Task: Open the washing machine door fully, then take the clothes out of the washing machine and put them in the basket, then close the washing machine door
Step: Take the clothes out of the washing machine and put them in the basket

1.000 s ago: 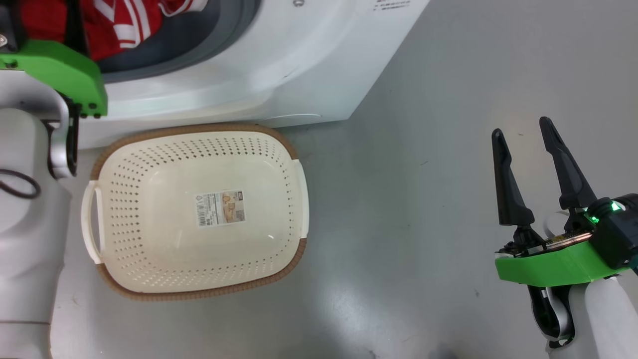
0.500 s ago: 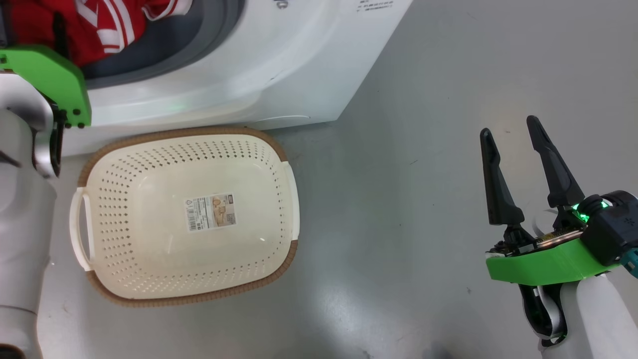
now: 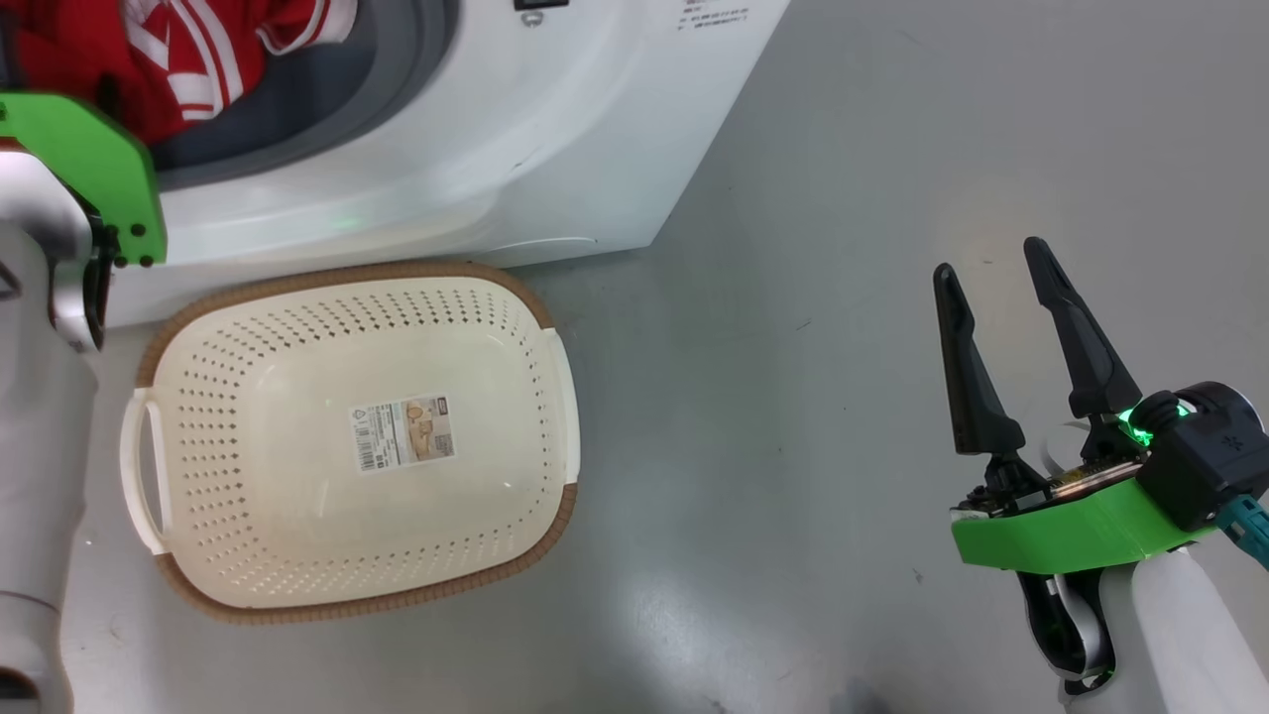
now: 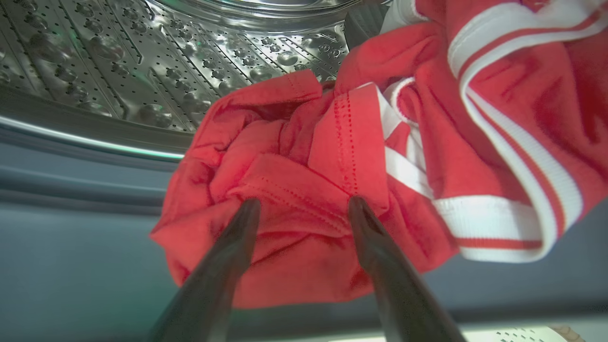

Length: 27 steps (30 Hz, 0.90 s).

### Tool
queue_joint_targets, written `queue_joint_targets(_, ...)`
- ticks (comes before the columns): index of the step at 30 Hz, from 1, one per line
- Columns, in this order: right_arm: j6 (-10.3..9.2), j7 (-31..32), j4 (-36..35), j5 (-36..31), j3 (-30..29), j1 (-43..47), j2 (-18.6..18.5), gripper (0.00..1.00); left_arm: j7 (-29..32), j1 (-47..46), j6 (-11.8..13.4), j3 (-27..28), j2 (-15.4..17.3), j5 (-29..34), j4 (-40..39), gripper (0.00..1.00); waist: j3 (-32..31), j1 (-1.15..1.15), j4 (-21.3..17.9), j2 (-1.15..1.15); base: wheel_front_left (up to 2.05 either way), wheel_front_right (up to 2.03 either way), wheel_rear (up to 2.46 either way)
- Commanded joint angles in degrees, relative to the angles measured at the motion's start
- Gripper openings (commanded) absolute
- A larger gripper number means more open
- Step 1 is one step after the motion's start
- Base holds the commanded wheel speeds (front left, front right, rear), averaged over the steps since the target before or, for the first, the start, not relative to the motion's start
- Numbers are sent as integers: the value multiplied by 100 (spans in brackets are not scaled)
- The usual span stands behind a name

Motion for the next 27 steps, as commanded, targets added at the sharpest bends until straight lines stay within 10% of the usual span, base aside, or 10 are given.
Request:
queue_joint_targets(1,36,-36,-126,59,128,28,-41,100,5,-128,48,83,330,-62,-74,100,21,0,-18,0,0,0,0)
queue_joint_targets(7,36,-36,-124,81,169,13,-41,100,-26,-151,75,40,365,-78,26,80,78,0,-44,0,0,0,0)
queue_joint_targets(9,36,-36,-118,76,182,-1,-41,100,-39,-169,84,16,369,-75,61,59,93,0,-47,0,0,0,0)
queue_joint_targets(12,36,-36,-113,65,199,-19,-41,100,-62,-191,91,-27,361,-69,99,1,104,0,-46,0,0,0,0)
queue_joint_targets(27,36,-36,-69,67,192,-52,-41,100,-926,-207,152,-15,375,-195,-117,0,75,0,-12,0,0,0,0)
